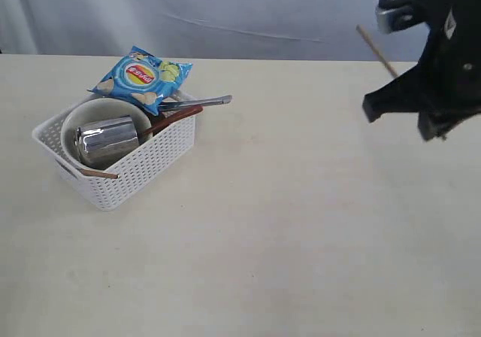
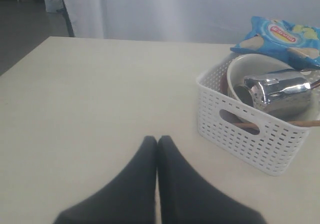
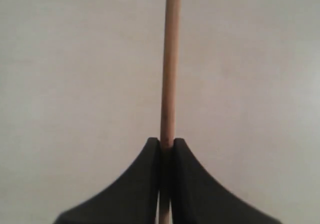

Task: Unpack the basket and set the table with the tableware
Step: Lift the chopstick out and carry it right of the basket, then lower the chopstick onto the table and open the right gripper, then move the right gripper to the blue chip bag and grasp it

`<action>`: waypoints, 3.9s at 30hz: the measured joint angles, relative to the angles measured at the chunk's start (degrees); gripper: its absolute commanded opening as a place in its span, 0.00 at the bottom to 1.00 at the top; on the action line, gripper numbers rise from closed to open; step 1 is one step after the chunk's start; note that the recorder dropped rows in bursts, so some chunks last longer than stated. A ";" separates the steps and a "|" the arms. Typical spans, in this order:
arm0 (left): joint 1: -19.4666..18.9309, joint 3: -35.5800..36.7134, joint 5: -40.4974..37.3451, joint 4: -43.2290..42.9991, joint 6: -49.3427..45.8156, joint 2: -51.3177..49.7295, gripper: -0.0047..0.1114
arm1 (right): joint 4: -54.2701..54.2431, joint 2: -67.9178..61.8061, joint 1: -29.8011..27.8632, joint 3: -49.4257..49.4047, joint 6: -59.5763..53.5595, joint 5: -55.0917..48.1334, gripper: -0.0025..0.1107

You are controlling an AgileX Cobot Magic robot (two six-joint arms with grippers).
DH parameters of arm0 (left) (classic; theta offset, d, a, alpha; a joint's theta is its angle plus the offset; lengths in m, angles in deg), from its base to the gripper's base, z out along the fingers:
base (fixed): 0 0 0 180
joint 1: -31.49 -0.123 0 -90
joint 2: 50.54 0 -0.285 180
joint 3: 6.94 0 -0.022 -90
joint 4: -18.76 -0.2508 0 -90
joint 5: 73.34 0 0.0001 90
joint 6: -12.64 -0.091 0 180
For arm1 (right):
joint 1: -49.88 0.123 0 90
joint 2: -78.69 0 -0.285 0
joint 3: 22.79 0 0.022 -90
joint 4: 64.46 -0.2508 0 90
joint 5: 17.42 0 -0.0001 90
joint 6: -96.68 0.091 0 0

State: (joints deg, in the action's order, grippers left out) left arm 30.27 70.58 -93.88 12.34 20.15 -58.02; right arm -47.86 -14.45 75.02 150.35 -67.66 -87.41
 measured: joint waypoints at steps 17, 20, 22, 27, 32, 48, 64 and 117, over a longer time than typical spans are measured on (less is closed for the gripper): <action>0.00 0.00 0.00 0.00 0.00 0.00 0.04 | -15.18 -0.59 2.59 -25.42 8.88 16.21 0.02; 0.00 0.00 0.00 0.00 0.00 0.00 0.04 | -17.02 -0.69 2.59 -27.32 9.04 19.73 0.02; 0.00 0.00 0.00 0.00 0.00 0.00 0.04 | -17.50 -1.08 2.59 -28.00 9.02 20.91 0.02; 0.00 0.00 0.00 0.00 0.00 0.00 0.04 | -18.31 -3.03 3.65 -28.35 9.02 21.05 0.02; 0.00 0.00 0.00 0.00 0.00 0.00 0.04 | -18.41 -6.19 6.55 -28.35 9.02 22.40 0.02; 0.00 0.00 0.00 0.00 0.00 0.00 0.04 | -18.41 -10.73 7.26 -28.35 12.82 28.46 0.02; 0.00 0.00 0.00 0.00 0.00 0.00 0.04 | -18.41 -10.77 7.26 -28.35 12.94 28.46 0.43; 0.00 0.00 0.00 0.00 0.00 0.00 0.04 | -48.30 -48.72 7.41 39.74 -29.50 44.30 0.71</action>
State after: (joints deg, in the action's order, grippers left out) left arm 30.27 70.58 -93.88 12.34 20.15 -58.02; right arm -96.16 -63.17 82.43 190.09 -97.15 -43.10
